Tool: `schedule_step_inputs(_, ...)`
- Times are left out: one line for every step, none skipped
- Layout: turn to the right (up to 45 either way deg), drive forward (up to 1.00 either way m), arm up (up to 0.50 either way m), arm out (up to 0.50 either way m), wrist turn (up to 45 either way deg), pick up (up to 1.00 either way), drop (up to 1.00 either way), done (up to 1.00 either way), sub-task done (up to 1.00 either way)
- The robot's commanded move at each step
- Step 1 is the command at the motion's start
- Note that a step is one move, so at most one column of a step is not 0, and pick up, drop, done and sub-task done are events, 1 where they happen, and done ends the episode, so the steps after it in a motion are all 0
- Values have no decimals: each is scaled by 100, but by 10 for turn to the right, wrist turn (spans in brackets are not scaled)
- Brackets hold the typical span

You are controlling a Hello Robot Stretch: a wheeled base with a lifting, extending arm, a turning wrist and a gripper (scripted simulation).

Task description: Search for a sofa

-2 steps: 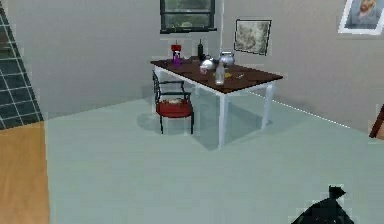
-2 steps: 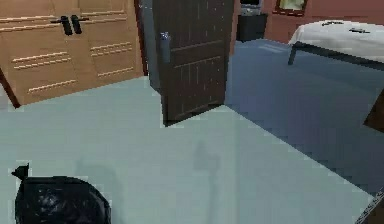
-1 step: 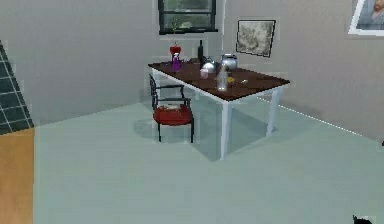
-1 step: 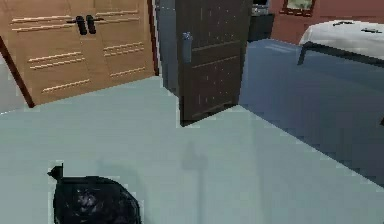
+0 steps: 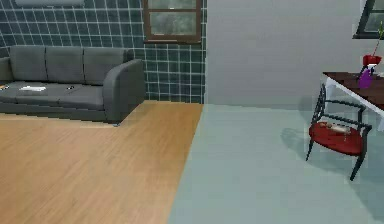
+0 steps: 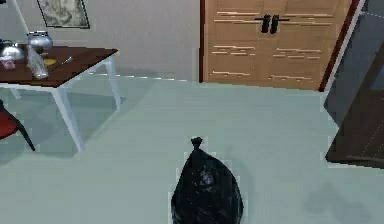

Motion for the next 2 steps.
schedule_step_inputs(-180, 0, 0, 0, 0, 0, 0, 0, 0)
schedule_step_inputs(0, 20, 0, 0, 0, 0, 0, 0, 0)
